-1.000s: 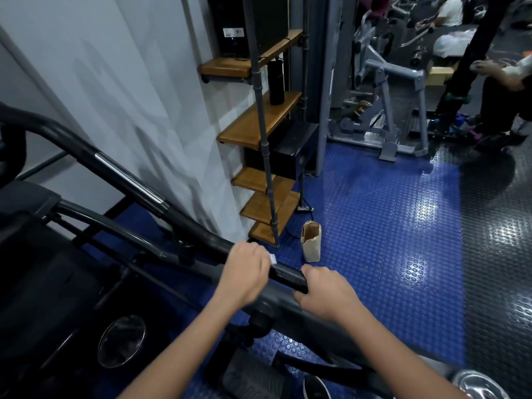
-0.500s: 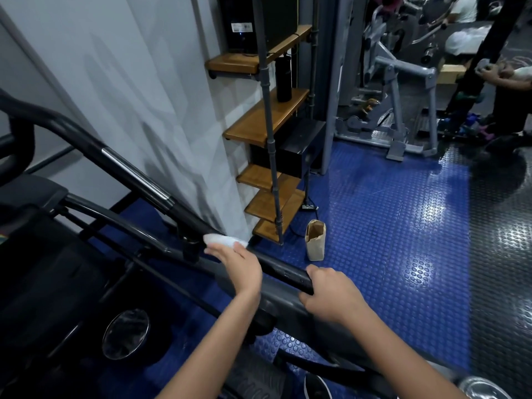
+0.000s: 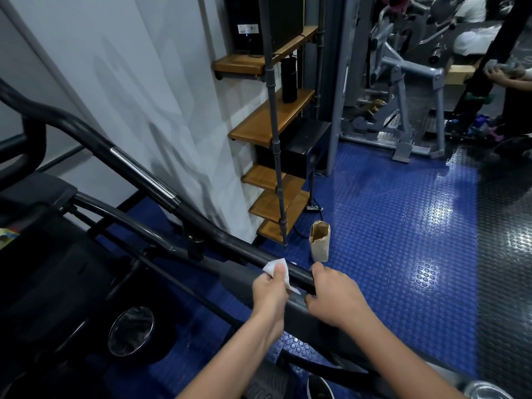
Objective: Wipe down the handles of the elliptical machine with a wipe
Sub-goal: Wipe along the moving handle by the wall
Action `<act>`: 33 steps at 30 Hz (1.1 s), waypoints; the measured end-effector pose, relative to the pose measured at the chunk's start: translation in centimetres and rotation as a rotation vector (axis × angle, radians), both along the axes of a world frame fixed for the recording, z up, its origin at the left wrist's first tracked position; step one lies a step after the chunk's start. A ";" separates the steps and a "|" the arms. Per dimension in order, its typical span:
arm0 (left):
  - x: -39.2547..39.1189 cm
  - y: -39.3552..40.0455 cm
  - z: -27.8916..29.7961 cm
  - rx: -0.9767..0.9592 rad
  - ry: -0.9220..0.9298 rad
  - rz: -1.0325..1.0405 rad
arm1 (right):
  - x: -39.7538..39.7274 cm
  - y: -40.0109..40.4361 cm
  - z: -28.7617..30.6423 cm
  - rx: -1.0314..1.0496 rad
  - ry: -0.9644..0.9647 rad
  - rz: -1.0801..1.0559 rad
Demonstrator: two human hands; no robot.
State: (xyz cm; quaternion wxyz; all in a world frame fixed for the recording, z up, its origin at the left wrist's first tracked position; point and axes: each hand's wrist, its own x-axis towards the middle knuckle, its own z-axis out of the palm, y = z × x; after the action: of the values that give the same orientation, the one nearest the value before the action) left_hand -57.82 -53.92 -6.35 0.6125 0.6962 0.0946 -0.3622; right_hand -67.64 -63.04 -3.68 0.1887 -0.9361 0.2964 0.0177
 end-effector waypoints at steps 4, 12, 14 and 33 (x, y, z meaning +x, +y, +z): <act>4.5 0.0 1.7 0.024 0.006 0.149 | -0.1 0.0 0.1 -0.002 0.000 0.007; 3.2 -0.2 2.3 0.072 -0.025 0.194 | -0.3 0.1 0.5 0.001 0.010 -0.005; 1.3 -0.3 1.8 0.089 -0.028 0.114 | -0.3 0.2 0.6 -0.002 0.014 -0.007; 5.3 -0.1 1.6 0.157 -0.143 0.207 | -0.5 -0.4 0.8 0.139 0.007 0.024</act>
State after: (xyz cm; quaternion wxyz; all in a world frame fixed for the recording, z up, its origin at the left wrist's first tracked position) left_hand -52.57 -54.02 -4.73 0.5953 0.7526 0.1500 -0.2381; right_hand -68.16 -63.44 -2.93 0.2521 -0.9241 0.2838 0.0437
